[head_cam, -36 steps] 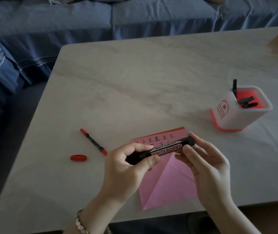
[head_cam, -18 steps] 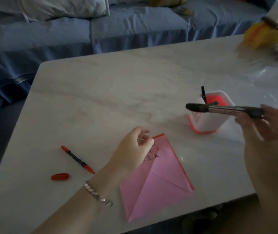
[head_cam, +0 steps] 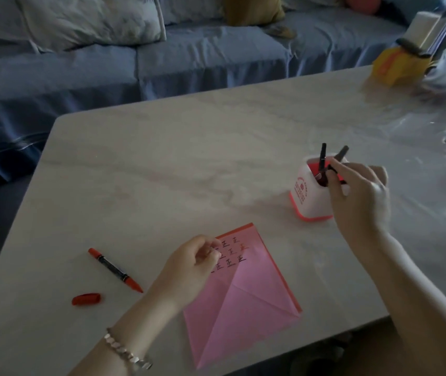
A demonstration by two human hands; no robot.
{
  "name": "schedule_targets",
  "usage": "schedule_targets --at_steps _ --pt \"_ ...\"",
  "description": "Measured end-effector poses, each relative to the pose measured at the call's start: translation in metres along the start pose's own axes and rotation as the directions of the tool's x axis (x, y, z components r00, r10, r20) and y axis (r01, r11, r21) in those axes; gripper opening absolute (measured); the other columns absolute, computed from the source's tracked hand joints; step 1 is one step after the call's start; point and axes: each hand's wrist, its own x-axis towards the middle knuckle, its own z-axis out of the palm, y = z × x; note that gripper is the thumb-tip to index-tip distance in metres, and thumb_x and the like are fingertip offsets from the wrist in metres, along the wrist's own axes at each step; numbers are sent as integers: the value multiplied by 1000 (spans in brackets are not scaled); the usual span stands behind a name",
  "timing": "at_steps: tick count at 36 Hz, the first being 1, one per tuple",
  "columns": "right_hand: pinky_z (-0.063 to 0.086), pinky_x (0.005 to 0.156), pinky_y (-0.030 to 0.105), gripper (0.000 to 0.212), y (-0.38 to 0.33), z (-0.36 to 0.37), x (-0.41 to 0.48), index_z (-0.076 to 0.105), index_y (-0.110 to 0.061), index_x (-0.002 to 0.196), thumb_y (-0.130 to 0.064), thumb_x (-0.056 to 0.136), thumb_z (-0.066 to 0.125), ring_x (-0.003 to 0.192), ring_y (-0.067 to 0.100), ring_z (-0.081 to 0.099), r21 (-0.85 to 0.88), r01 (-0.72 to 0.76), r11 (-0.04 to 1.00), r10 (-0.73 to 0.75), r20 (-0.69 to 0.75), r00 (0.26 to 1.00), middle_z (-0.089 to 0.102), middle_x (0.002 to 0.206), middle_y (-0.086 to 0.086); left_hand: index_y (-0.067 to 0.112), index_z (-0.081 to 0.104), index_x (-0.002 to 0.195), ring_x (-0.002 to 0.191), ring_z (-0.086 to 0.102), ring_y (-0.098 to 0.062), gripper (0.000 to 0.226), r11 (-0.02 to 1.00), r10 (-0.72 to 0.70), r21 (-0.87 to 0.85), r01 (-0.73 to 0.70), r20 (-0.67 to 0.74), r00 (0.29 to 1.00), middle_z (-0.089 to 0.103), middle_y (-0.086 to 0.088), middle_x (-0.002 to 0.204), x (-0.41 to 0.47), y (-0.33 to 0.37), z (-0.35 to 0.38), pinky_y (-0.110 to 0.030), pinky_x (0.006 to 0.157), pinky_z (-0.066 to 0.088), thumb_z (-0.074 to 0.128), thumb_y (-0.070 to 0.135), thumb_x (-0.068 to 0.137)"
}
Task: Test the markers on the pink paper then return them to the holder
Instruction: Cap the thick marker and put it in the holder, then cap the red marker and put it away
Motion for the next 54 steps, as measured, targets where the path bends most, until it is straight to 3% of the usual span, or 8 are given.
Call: schedule_targets --at_steps 12,19,22,27,34,42,49,54 --pt "46 84 37 19 -51 -21 -45 67 -6 98 -7 80 62 97 23 51 139 141 980 -163 167 972 66 94 9 34 61 84 76 62 4 21 999 6 39 0 -141 990 69 15 83 -23 -26 -29 -13 71 47 58 14 87" --pt "49 77 30 22 -117 32 -96 66 -26 100 -25 85 51 91 18 62 186 115 976 -217 758 615 70 97 -5 26 58 92 79 59 -2 30 971 6 221 96 -423 906 58 13 87 -62 -83 -84 -1 72 40 65 -1 80" --pt "48 78 28 23 -153 52 -112 64 -26 102 -29 86 48 95 19 62 241 132 961 -275 813 513 70 98 -5 21 61 98 86 60 -21 38 920 60 373 123 -443 895 59 12 87 -75 -103 -103 -25 83 46 71 -5 72" --pt "44 78 27 22 -202 75 -122 63 -25 102 -26 86 49 96 19 59 317 103 943 -328 822 466 67 102 -4 22 69 90 88 60 -21 25 834 59 521 181 -411 910 64 6 91 -80 -125 -113 -13 78 27 55 37 77" --pt "45 86 34 31 -233 115 -124 54 -15 117 -20 86 52 104 28 54 262 108 959 -283 853 439 55 116 8 16 67 89 87 53 -19 7 891 31 414 189 -470 882 53 8 84 -78 -120 -112 -23 79 38 65 19 83" --pt "47 75 35 28 -247 135 -129 54 -9 112 -15 84 52 100 33 56 96 187 978 -165 903 396 57 111 13 34 55 82 80 54 8 14 991 -67 57 125 -594 801 62 10 83 -90 -100 -104 -3 64 39 60 22 87" --pt "39 57 25 11 -206 106 -105 70 -12 86 -15 77 64 70 15 56 290 -187 939 -167 856 489 60 72 1 39 60 85 75 63 -1 20 986 -120 -166 26 -586 802 68 11 89 -82 -79 -87 -11 68 46 61 19 85" --pt "58 69 28 15 -166 53 -77 64 -11 78 4 80 61 61 13 67 494 -658 568 -6 802 598 67 70 6 38 62 84 74 64 -3 25 979 -73 -203 -33 -491 868 69 11 85 -70 -51 -65 -10 67 47 61 14 85"
